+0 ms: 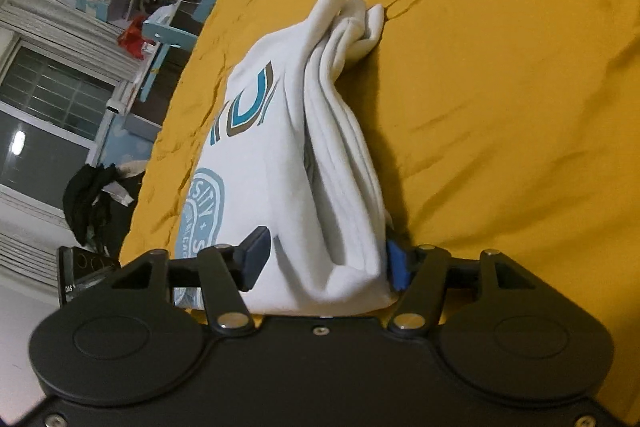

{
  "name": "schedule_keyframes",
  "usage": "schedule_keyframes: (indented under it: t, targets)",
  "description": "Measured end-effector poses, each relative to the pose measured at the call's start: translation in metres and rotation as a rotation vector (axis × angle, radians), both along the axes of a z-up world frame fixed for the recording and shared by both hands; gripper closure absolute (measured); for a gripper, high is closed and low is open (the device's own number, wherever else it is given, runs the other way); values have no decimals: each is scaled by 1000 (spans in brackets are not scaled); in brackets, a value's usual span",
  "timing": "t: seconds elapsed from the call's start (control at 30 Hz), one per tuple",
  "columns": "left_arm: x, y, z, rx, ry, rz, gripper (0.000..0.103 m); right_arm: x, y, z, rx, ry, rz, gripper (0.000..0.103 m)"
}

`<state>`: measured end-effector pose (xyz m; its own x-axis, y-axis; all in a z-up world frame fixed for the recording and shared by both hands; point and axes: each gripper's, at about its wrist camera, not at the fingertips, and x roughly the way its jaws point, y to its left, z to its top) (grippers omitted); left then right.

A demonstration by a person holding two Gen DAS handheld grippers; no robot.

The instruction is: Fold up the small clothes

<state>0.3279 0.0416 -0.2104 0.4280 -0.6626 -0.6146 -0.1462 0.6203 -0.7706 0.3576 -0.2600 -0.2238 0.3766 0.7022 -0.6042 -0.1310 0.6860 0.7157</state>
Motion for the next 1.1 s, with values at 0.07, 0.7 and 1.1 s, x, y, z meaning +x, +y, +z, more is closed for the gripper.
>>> schedule_keyframes:
  t: [0.07,0.7,1.1]
  targets:
    - [1,6,5,-7,16,0,74,-2,4,3,-38,-3,-6,65]
    - [-38,26,24,106,-58,-85,78,-33,-8,-4,1,-9,-47,78]
    - [7,9,89,505,-301,-18,20,13,29,75,-271,-412,-76,44]
